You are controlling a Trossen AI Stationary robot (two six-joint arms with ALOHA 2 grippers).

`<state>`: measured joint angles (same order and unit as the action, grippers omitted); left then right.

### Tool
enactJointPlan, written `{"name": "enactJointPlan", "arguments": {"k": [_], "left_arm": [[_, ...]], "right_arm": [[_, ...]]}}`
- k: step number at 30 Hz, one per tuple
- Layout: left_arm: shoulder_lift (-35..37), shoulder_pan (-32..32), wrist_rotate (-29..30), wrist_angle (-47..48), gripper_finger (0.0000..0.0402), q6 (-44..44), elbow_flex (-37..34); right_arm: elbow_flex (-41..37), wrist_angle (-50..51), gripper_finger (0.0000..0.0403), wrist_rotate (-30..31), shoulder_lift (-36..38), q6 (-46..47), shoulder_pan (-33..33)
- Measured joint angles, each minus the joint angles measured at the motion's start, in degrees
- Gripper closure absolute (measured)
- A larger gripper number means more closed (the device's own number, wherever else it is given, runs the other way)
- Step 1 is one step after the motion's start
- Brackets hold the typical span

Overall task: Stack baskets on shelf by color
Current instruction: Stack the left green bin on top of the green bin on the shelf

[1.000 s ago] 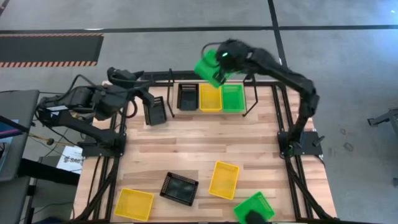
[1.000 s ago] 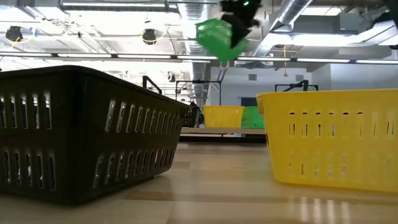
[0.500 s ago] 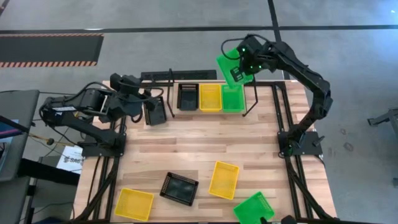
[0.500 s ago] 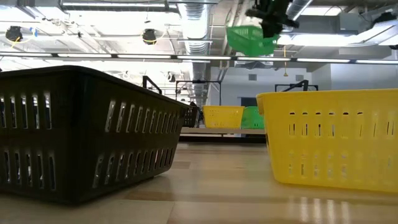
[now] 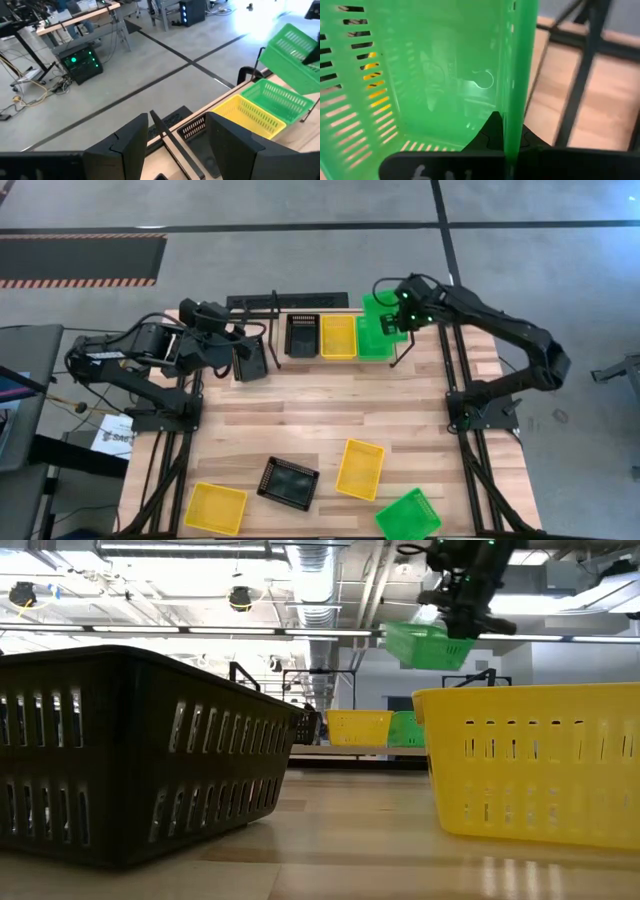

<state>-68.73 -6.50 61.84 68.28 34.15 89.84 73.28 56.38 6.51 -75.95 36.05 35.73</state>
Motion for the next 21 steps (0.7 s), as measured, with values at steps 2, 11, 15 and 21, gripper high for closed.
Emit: {"name": "enactJointPlan", "arguments": {"k": [2,11,15,21], "left_arm": [[0.0,0.0,0.0,0.0,0.0213,0.0,0.0],[0.0,0.0,-1.6,0.0,0.0213,0.0,0.0],[0.0,0.0,-1.6,0.0,0.0213,0.0,0.0],[0.0,0.0,-2.6,0.0,0.0213,-0.1,0.0]], "right_arm": [[-1.8,-0.4,0.0403,0.0,1.5,2.0,0.0],[-4.2,-5.9,0.0403,-4.2,-1.4,4.5,-0.7],[-4.2,-5.9,0.0403,-5.5,-5.1,4.3,-1.3],[-4.2,-5.9,0.0403,-6.8,-7.6,4.2,-0.6]]}}
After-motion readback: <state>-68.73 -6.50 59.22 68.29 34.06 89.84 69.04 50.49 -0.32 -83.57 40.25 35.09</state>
